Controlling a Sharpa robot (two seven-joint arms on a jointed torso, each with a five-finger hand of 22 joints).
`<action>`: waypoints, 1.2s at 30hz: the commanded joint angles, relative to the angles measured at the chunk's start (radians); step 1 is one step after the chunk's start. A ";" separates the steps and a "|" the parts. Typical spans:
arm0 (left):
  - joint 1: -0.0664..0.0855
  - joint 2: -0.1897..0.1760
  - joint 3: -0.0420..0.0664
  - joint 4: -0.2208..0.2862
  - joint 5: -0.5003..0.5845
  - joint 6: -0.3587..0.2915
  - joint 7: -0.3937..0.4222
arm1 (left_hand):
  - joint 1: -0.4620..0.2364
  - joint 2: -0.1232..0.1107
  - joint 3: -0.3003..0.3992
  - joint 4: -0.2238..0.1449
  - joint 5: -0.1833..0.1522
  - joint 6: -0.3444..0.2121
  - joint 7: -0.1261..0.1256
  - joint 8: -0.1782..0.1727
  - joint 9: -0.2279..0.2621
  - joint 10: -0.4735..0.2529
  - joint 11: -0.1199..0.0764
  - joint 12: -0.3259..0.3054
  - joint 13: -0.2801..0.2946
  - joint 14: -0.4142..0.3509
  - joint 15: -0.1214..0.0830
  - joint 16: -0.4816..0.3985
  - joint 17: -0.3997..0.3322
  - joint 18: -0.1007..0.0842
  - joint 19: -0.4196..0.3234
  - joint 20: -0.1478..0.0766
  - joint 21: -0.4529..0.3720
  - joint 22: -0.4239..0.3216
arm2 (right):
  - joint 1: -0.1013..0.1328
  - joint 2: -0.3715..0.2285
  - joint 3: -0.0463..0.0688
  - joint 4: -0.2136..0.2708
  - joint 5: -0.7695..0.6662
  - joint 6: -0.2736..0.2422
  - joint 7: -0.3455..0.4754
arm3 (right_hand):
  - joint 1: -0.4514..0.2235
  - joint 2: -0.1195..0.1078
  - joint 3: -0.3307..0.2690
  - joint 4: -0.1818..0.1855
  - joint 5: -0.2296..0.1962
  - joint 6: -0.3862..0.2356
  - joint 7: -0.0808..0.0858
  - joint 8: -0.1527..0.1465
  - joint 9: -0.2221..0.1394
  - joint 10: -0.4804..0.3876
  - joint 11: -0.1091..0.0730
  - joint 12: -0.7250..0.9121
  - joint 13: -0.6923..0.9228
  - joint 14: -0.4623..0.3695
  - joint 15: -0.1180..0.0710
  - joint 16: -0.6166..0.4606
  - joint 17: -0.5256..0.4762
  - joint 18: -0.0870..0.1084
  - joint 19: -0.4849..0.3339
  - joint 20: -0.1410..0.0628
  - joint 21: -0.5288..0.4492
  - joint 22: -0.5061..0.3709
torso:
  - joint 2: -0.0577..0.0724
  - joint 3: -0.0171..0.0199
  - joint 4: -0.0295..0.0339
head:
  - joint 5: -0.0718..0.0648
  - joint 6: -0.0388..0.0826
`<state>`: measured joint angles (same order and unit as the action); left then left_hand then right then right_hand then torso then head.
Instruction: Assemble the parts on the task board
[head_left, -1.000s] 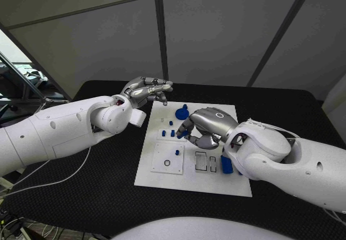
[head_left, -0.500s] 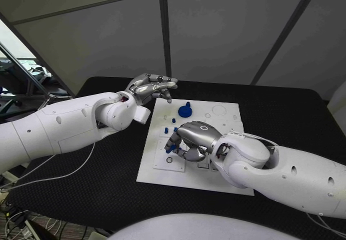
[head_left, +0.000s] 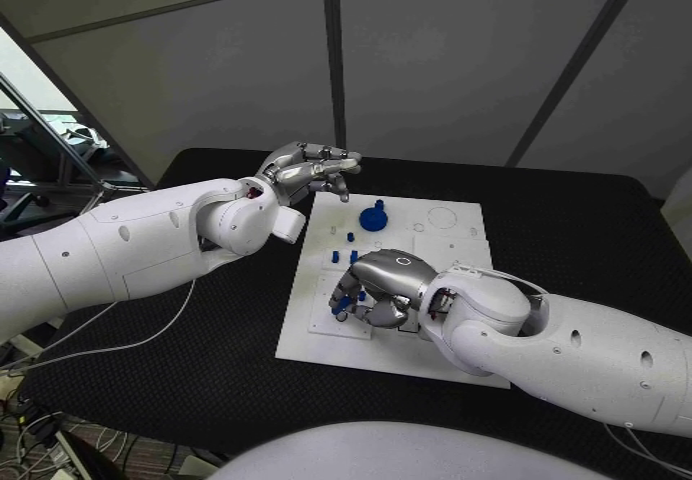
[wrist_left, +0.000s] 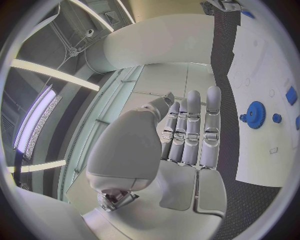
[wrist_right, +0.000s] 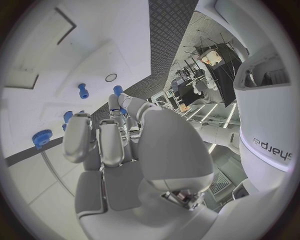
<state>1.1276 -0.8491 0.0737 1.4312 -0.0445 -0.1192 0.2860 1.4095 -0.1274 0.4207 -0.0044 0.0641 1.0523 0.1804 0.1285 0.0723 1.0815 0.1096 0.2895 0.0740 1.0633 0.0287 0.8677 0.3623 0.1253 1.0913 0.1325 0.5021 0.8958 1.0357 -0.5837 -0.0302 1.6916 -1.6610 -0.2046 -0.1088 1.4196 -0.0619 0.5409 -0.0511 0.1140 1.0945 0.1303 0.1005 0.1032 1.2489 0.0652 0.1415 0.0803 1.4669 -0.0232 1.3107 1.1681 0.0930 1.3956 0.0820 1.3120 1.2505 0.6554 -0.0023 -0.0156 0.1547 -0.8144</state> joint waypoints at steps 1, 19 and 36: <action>0.002 0.001 0.001 0.001 -0.001 0.012 0.003 | 0.000 0.004 -0.006 -0.002 0.001 -0.003 -0.001 -0.004 -0.001 -0.007 0.002 0.005 -0.002 0.001 0.007 -0.004 -0.002 0.057 -0.006 -0.003 -0.006 -0.001 | 0.001 0.002 0.000 0.000 0.009 0.043 0.010 | -0.007 -0.008 0.005 0.001 0.006 0.011 0.018 0.001 0.001 0.000 0.005 -0.008 -0.002 0.039 0.009 0.007 0.001 -0.017 0.003 0.005 0.003 0.001 | 0.001 -0.0003 -0.0002 | 0.002 -0.003; 0.002 0.000 0.001 0.001 -0.001 0.012 0.002 | 0.000 0.004 -0.006 -0.002 0.001 -0.003 -0.001 -0.004 -0.001 -0.007 0.002 0.005 -0.002 0.001 0.007 -0.004 -0.002 0.057 -0.006 -0.003 -0.006 -0.001 | 0.000 0.010 -0.001 -0.018 -0.041 0.088 -0.027 | -0.010 -0.008 0.004 0.001 0.007 0.011 0.019 0.000 0.001 0.001 0.006 -0.009 -0.002 0.038 0.009 0.007 0.000 -0.017 0.003 0.005 0.002 0.000 | 0.000 -0.0005 0.0003 | 0.004 -0.008; 0.002 -0.002 0.001 0.002 -0.001 0.015 -0.001 | 0.000 0.004 -0.006 -0.002 0.001 -0.004 0.000 -0.004 -0.001 -0.007 0.002 0.005 -0.002 0.000 0.007 -0.005 -0.003 0.057 -0.007 -0.003 -0.006 -0.001 | 0.000 0.027 -0.001 -0.024 -0.083 0.100 -0.042 | -0.014 -0.010 0.001 0.002 0.006 0.011 0.019 -0.001 0.001 0.001 0.006 -0.012 -0.001 0.038 0.010 0.007 0.000 -0.017 0.002 0.006 0.003 0.000 | -0.001 -0.0006 0.0003 | 0.004 -0.011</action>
<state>1.1276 -0.8514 0.0737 1.4319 -0.0446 -0.1173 0.2827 1.4095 -0.1274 0.4207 -0.0044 0.0641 1.0523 0.1804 0.1285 0.0723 1.0815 0.1096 0.2895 0.0735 1.0633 0.0287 0.8677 0.3604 0.1253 1.0913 0.1325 0.5021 0.8960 1.0351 -0.5587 -0.0312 1.6658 -1.7211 -0.1172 -0.1459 1.4105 -0.0710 0.5413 -0.0515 0.1182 1.0948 0.1302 0.0959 0.1031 1.2488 0.0685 0.1336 0.0801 1.4631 -0.0194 1.3148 1.1677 0.0930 1.3955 0.0820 1.3120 1.2501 0.6550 -0.0027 -0.0157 0.1594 -0.8261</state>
